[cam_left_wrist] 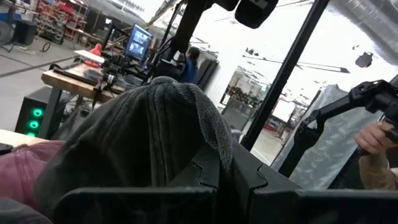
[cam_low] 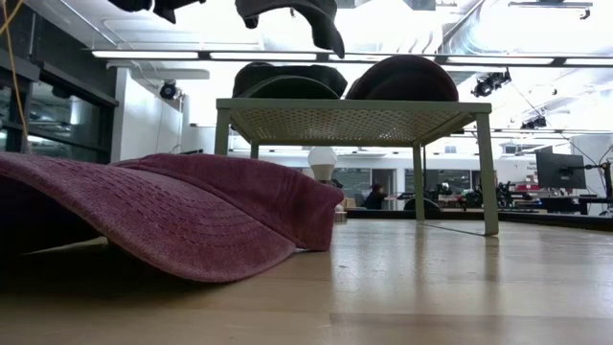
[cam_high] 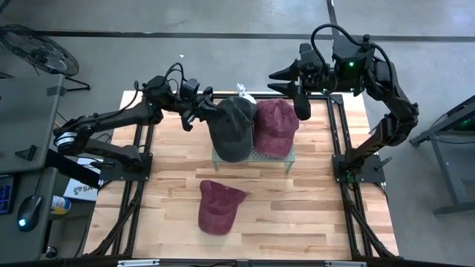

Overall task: Pick & Place hat
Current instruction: Stack the black cap on top of the black cap on the shelf

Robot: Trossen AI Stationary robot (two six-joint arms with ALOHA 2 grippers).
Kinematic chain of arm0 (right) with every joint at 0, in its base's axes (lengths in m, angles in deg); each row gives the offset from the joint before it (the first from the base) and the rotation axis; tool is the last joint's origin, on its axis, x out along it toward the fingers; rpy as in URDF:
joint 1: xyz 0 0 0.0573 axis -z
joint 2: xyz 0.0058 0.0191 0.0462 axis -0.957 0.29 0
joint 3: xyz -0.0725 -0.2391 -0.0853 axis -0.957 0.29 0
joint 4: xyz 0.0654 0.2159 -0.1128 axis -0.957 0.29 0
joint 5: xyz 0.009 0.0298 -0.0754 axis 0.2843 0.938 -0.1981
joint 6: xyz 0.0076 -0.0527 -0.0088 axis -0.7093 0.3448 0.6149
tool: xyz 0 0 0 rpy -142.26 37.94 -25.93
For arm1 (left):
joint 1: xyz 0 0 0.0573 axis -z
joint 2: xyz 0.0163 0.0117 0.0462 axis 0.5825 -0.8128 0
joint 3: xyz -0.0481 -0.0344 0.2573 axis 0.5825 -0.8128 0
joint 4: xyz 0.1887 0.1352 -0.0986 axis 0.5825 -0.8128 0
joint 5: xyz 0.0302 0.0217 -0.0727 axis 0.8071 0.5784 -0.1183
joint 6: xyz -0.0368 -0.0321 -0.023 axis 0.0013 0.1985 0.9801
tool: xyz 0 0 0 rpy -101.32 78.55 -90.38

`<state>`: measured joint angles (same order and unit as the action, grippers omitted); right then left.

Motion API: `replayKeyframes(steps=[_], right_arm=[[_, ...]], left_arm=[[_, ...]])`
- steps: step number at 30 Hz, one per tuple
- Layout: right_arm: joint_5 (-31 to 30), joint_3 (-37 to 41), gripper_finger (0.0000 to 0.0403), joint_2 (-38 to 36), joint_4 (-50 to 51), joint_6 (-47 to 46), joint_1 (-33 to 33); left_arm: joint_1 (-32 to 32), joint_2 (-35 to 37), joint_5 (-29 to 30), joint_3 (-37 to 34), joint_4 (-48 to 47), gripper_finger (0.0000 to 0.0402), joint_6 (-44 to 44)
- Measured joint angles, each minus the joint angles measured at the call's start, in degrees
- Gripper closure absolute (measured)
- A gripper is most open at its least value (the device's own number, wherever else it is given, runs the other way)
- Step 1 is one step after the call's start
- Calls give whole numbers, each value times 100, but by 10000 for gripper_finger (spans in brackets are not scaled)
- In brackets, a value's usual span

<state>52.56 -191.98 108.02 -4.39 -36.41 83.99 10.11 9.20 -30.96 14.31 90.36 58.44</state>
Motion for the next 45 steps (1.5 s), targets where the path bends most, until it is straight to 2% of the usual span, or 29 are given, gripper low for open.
replayKeyframes(steps=[8,19,24,32,39,45], right_arm=[[0,0,284,0,-46,-44,0],[2,0,284,0,1,-111,0],[3,0,284,0,7,-111,0],[4,0,284,2,9,-111,0],[4,0,284,2,35,-111,0],[4,0,284,2,48,-114,0]], left_arm=[[-48,-326,-52,0,17,402,-28],[-387,-330,-250,2,-86,400,36],[-385,-328,-25,4,-517,388,-98],[-385,-328,363,4,-614,391,-153],[-374,-328,476,4,-612,365,-260],[-376,-328,543,4,-610,316,-313]])
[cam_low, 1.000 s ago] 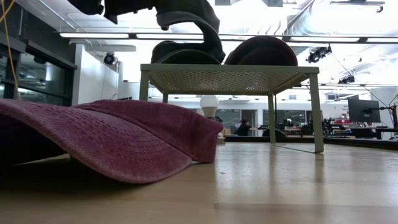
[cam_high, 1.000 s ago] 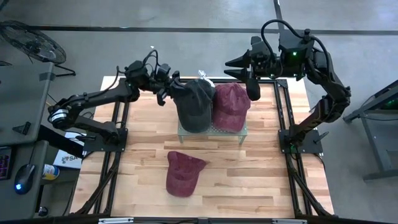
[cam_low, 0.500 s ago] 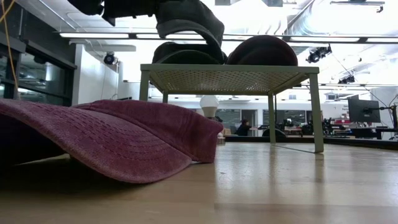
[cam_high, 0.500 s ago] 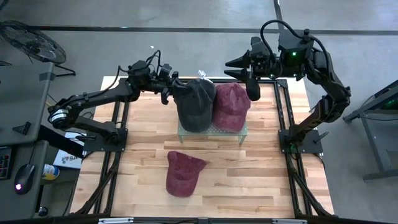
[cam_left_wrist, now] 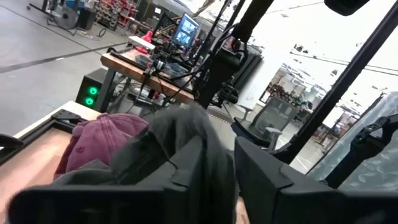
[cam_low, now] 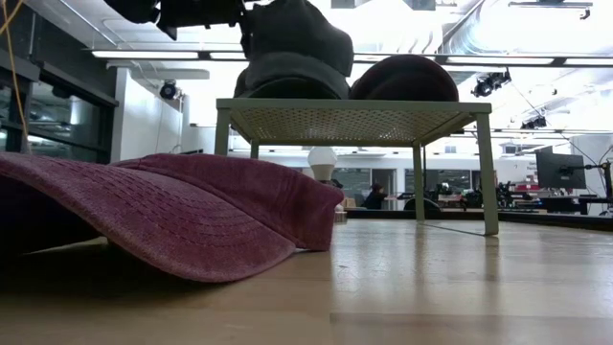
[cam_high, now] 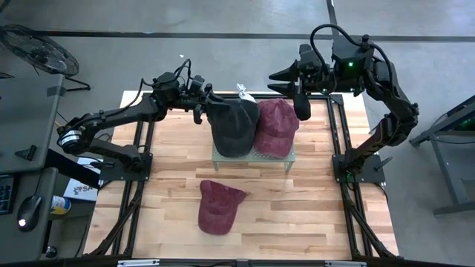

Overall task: Pick & Place hat
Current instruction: Stack the black cap on top of the black cap on the shelf, then stack the red cap on top of the red cap on the shelf

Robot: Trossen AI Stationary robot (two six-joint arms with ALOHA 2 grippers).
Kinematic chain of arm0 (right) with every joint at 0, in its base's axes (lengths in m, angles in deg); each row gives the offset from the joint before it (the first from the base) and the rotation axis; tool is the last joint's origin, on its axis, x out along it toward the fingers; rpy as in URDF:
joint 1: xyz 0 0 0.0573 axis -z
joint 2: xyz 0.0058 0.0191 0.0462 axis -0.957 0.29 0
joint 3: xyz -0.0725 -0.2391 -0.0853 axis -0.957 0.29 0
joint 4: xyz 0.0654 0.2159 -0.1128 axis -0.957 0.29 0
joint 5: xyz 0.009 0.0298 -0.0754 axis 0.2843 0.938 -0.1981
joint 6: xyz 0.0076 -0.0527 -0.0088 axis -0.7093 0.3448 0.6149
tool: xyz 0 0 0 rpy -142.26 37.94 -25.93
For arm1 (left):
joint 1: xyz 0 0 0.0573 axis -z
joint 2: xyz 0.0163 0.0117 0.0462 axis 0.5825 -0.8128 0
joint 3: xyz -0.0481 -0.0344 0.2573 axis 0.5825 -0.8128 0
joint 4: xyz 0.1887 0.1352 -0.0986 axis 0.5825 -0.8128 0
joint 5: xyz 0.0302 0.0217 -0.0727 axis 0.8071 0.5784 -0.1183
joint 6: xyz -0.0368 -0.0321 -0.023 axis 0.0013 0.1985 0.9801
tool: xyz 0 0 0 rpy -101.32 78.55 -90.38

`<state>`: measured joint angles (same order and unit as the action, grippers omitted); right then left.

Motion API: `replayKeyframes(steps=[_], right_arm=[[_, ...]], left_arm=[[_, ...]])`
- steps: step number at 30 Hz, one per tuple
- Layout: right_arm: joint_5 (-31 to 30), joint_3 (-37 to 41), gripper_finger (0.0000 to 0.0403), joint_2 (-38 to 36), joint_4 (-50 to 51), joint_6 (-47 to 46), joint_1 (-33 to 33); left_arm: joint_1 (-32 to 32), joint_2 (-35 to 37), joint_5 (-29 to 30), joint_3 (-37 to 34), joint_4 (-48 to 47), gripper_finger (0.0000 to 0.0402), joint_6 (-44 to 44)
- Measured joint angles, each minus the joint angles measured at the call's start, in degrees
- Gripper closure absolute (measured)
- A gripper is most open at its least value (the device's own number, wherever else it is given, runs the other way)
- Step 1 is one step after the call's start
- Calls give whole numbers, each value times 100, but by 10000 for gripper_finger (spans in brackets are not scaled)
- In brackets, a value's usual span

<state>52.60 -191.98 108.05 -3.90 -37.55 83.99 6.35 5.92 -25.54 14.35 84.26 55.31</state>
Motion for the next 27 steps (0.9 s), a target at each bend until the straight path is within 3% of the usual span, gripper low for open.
replayKeyframes(steps=[10,17,27], right_arm=[[2,0,284,-1,2,-22,0],[2,5,284,0,2,-28,0],[378,63,284,2,740,-482,-61]], left_arm=[[0,115,429,0,3,245,-342],[0,496,1024,2,4,238,-1010],[2,1280,697,11,-438,238,-1098]])
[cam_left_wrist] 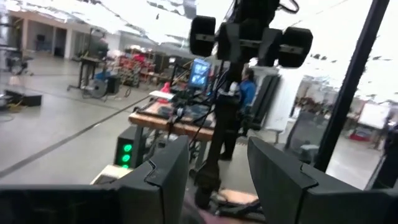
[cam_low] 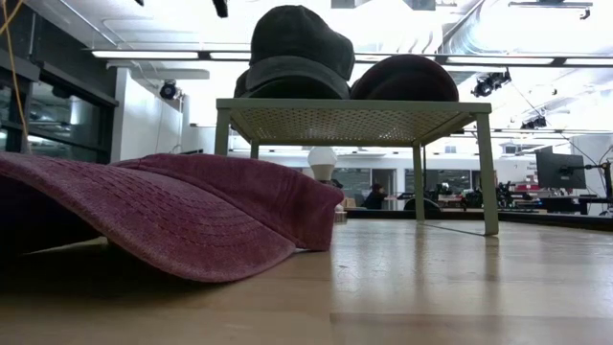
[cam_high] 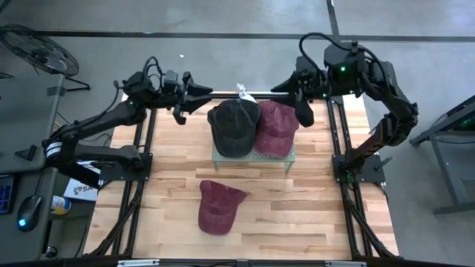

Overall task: Pick & Place hat
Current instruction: Stack the red cap on top of the red cap on the shelf

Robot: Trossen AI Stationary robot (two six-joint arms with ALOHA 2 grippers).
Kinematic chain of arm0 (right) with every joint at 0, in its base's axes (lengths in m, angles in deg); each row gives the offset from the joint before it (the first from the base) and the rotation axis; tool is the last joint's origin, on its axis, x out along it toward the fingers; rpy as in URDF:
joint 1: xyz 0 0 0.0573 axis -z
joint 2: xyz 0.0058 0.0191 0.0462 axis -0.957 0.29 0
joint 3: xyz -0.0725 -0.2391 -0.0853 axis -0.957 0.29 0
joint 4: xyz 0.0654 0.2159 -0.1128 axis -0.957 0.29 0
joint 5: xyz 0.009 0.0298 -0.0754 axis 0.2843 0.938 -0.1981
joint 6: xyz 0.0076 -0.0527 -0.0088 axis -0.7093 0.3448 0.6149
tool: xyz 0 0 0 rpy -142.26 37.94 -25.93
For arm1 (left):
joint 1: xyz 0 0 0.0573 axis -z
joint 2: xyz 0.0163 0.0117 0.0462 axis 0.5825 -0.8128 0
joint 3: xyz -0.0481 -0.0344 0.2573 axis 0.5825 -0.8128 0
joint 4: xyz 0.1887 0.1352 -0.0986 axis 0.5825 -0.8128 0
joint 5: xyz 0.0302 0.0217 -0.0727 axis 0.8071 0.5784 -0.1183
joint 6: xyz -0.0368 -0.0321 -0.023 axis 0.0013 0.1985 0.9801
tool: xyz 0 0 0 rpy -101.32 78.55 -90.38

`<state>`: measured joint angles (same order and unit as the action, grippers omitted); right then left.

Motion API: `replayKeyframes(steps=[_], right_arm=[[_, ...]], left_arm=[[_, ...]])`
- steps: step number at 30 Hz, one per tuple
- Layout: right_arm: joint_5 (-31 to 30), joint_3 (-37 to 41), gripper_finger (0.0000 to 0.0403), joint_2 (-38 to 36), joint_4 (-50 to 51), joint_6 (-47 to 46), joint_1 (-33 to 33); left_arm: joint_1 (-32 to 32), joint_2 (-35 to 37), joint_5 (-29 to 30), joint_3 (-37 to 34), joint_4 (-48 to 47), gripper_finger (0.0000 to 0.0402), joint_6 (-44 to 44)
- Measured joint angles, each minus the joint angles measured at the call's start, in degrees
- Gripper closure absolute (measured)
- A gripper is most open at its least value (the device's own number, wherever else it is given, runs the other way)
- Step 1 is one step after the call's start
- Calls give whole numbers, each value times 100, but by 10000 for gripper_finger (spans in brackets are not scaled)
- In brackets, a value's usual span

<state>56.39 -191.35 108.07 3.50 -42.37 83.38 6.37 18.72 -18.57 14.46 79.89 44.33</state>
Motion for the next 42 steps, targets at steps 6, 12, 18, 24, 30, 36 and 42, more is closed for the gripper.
replayKeyframes(steps=[6,12,18,24,30,36,42], right_arm=[[135,0,284,26,123,-51,-555],[32,0,284,108,377,-47,-1299],[-606,0,284,201,1286,-196,-1884],[-1549,-2,284,209,1795,-473,-2268],[-1669,-2,284,192,2018,-543,-2477],[-1668,-2,284,187,2049,-590,-2508],[-1888,-4,284,155,2549,-973,-2710]], left_arm=[[0,529,227,0,-1113,238,-402],[2,1008,14,0,-2393,238,68],[541,1343,-132,-2,-4234,238,741],[1988,1274,1219,-4,-5789,238,1593],[3473,924,2728,-7,-6508,238,2433],[4517,275,3356,-7,-6544,238,2812],[5267,-302,3858,-7,-6571,238,3578]])
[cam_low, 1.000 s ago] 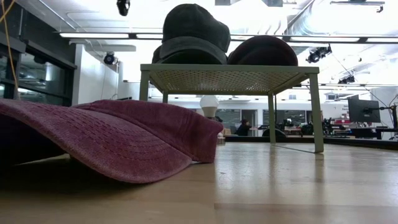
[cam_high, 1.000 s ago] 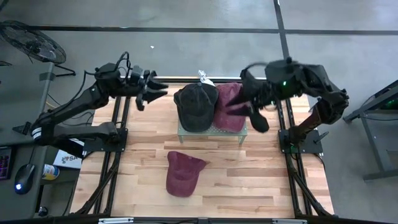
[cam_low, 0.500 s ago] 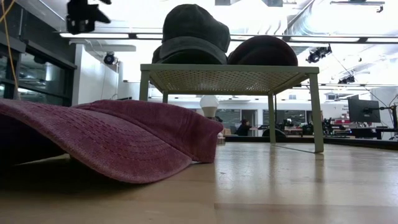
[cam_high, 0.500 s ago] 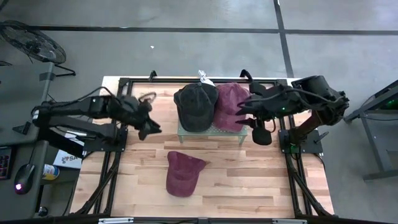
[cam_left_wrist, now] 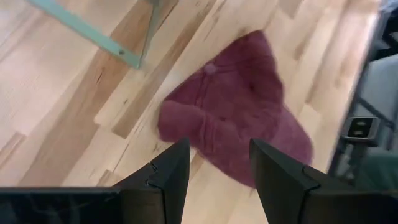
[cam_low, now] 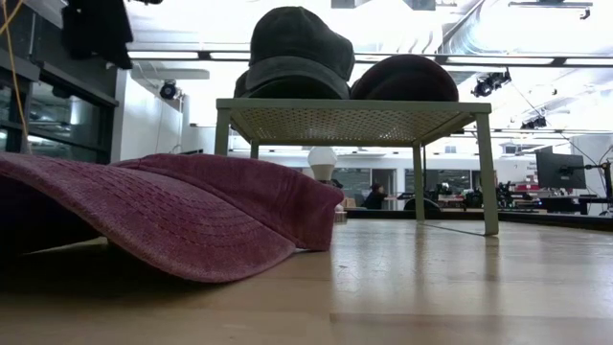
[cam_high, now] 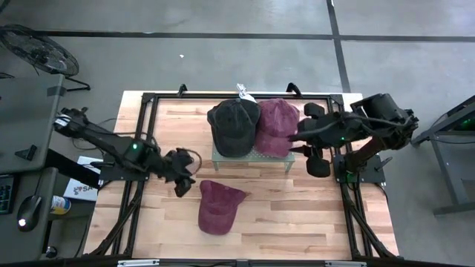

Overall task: Pick & Place hat
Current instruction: Stack the red cap on top of the red cap on the shelf

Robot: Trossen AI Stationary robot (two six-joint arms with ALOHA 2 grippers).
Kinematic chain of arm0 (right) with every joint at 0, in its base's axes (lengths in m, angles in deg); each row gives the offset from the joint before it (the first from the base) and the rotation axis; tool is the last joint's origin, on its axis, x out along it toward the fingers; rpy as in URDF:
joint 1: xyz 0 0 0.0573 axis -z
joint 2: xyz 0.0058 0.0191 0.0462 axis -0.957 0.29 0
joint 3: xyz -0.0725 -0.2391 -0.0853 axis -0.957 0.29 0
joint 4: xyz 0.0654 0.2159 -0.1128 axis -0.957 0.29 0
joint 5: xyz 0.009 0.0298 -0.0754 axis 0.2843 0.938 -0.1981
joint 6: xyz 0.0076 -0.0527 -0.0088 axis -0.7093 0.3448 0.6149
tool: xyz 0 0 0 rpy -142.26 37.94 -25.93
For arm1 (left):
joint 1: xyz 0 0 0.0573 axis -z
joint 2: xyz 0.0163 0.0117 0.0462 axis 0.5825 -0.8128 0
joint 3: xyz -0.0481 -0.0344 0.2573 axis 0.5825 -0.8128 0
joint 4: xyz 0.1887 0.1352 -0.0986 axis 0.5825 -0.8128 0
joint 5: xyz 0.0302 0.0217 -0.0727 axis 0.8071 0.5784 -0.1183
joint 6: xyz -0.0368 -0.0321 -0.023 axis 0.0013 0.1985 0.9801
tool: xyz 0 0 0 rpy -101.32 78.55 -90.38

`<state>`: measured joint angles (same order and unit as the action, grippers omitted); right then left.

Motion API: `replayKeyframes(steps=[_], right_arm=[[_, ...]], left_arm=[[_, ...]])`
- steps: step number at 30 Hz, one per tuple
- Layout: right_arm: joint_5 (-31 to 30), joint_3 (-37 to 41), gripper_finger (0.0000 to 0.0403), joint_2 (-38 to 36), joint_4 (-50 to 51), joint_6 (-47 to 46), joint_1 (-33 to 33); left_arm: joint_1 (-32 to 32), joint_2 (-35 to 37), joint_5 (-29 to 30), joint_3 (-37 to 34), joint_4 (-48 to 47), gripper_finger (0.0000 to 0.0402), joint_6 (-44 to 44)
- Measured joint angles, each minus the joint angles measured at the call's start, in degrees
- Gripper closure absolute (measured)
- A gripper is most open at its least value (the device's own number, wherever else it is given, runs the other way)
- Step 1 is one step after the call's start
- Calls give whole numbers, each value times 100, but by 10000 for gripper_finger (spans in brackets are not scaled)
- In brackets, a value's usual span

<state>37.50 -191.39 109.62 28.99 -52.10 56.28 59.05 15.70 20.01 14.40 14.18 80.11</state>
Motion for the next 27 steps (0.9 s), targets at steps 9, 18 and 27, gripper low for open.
replayKeyframes(steps=[9,18,27], right_arm=[[-848,0,284,-22,-6,-311,-817],[-1620,0,284,-22,-4,-619,-1148],[-1489,0,284,-22,-5,-619,-1148]], left_arm=[[1063,-727,942,0,-8,238,1496],[1663,-1416,1269,0,600,238,2577],[1670,-1904,1283,0,935,225,3860]])
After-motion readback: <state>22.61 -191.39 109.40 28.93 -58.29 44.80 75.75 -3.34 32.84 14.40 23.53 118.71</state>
